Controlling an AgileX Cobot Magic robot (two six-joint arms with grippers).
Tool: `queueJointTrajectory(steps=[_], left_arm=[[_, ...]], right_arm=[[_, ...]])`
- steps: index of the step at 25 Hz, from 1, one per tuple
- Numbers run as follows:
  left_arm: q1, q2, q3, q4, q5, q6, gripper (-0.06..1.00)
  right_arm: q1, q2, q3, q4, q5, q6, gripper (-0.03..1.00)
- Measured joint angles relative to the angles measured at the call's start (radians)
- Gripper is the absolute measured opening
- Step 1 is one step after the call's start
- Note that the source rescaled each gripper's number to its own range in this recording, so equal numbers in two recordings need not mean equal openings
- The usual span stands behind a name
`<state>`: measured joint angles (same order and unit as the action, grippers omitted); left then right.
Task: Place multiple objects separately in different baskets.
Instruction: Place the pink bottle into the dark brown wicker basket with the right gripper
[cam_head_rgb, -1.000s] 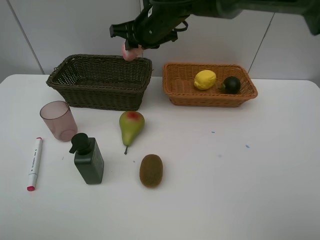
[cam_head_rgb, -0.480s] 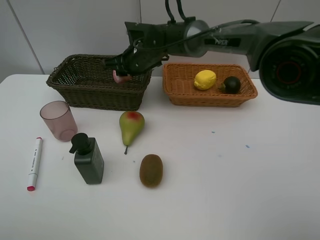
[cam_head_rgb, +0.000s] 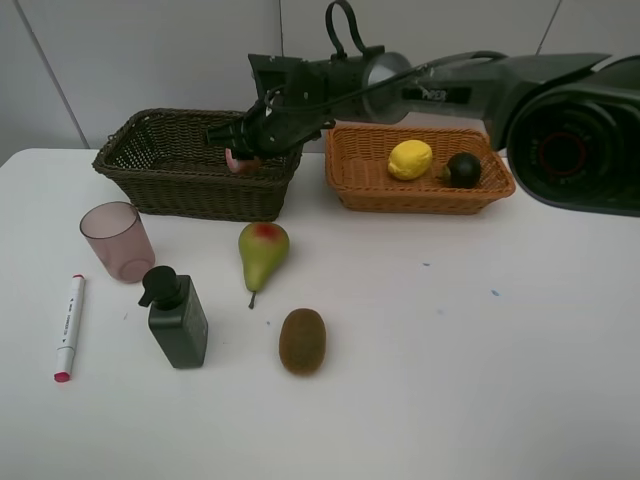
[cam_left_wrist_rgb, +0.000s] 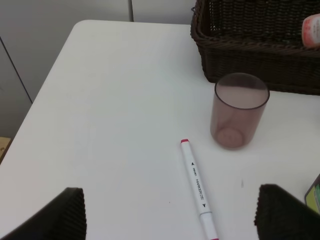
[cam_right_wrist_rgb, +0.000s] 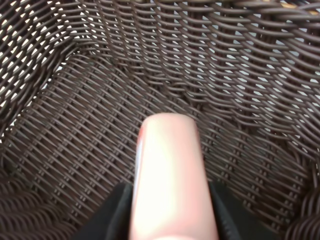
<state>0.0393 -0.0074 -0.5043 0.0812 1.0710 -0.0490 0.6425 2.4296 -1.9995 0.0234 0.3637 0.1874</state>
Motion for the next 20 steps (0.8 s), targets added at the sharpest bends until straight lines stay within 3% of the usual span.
queueJointTrajectory(steps=[5,6,8,9,10,11,14,20], left_arm=[[0.000,0.000,0.000,0.000,0.000,0.000,0.89],[0.000,0.000,0.000,0.000,0.000,0.000,0.89],[0.000,0.000,0.000,0.000,0.000,0.000,0.89],[0.000,0.000,0.000,0.000,0.000,0.000,0.89],[0.000,0.000,0.000,0.000,0.000,0.000,0.89],[0.000,0.000,0.000,0.000,0.000,0.000,0.89],[0.000,0.000,0.000,0.000,0.000,0.000,0.89],[0.000,0.000,0.000,0.000,0.000,0.000,0.89]], right_arm=[[0.000,0.000,0.000,0.000,0.001,0.000,0.01],[0.000,0.000,0.000,0.000,0.001,0.000,0.06],[0.000,0.000,-0.001,0.000,-0.003,0.000,0.39],[0.000,0.000,-0.003,-0.006,-0.011,0.000,0.62],[0.000,0.000,-0.004,-0.013,-0.021,-0.001,0.78],[0.000,0.000,-0.005,-0.023,-0.027,-0.005,0.87],[0.000,0.000,-0.005,-0.035,-0.045,-0.024,0.98],[0.000,0.000,-0.005,-0.036,-0.046,-0.028,1.00]])
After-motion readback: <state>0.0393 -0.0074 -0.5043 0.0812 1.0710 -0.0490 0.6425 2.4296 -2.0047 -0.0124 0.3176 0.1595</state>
